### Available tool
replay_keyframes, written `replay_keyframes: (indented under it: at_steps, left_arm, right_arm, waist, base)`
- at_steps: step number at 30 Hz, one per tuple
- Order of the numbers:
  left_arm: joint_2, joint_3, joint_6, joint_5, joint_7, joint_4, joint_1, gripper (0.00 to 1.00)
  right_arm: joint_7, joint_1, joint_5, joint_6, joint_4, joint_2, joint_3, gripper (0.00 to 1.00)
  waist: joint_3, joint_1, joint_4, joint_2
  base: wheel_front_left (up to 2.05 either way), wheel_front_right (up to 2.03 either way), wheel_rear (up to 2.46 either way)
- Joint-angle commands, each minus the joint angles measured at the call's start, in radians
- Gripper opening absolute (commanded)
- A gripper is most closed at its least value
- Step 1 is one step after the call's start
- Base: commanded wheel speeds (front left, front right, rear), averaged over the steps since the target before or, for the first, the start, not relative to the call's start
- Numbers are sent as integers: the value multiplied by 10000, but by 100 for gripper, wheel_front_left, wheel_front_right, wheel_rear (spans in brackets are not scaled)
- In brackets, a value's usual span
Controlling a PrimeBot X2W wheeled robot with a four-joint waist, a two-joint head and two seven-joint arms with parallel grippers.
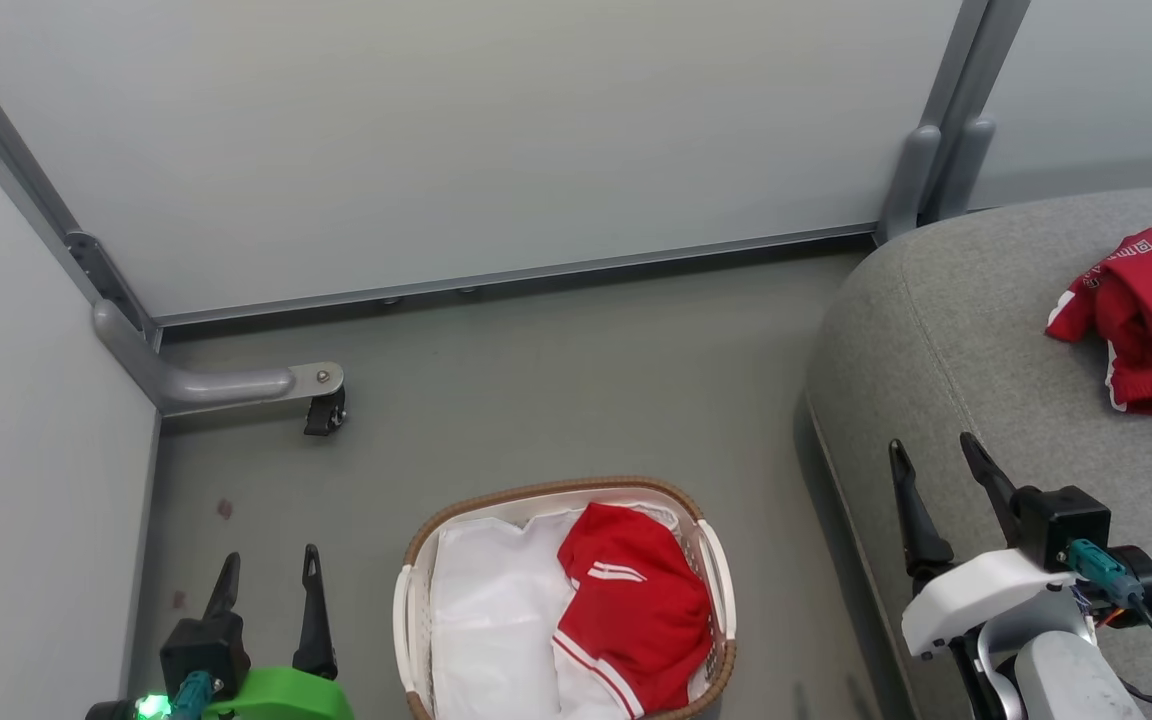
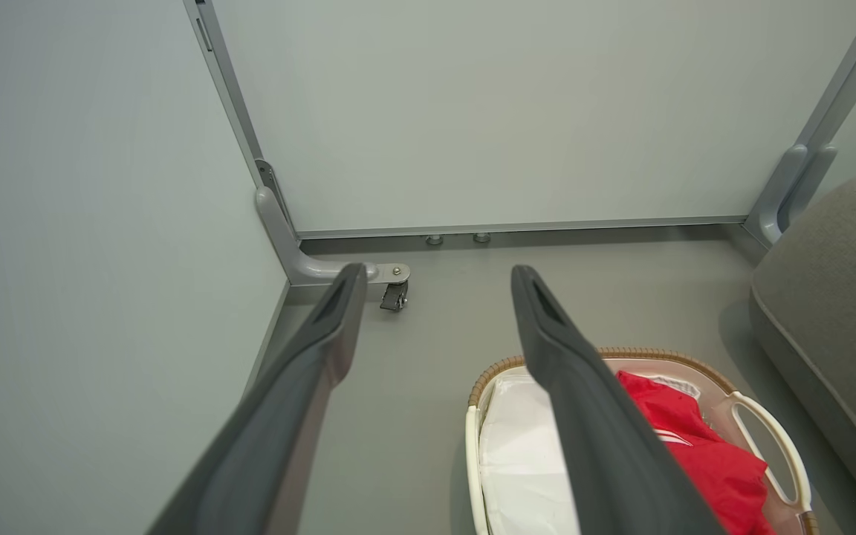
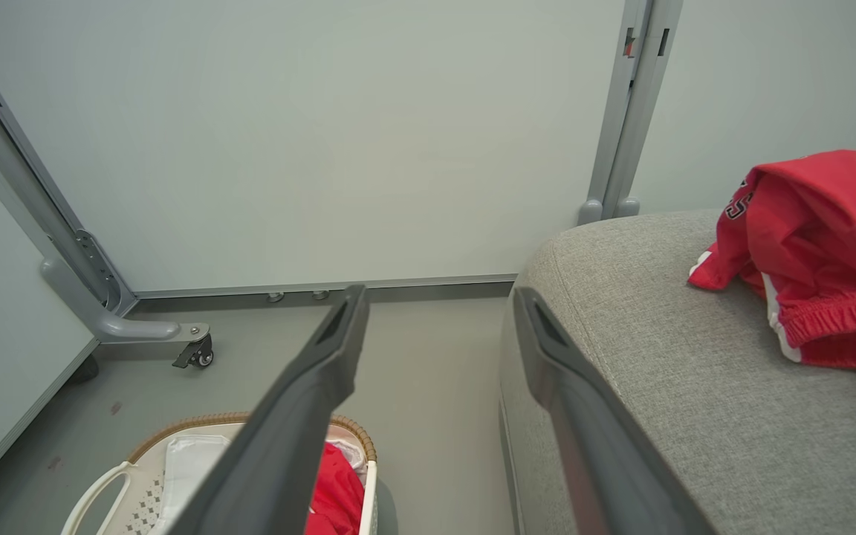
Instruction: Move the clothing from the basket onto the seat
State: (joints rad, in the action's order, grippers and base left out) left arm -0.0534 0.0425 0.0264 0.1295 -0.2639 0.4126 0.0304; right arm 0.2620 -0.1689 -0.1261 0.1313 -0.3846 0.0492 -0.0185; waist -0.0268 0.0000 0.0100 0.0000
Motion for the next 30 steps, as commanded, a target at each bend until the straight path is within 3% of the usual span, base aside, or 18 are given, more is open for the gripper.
replay_keyframes:
  at_steps: [1,8,21,30]
  left_arm:
    - [0,-13,47,-17,-9,-20,-154,100]
    - [18,174,276,175,-9,51,195,100]
    - [11,1198,809,663,-9,621,2287,100]
    - [-114,1709,1042,399,-9,1306,4014,100]
  right_arm:
    - [45,161,-61,-10,-15,37,2,100]
    - [46,-240,-96,-10,173,37,35,100]
    - [46,-1868,-327,-10,1023,35,266,100]
    - [46,-3164,-602,-10,1686,30,697,100]
  waist:
    - [1,0,8,0]
    - [-497,0,149,0]
    - [-2998,0,755,0]
    - [-4854,0,1430,0]
  base:
    - [0,0,0]
    - [0,0,0]
    - [0,0,0]
    - [0,0,0]
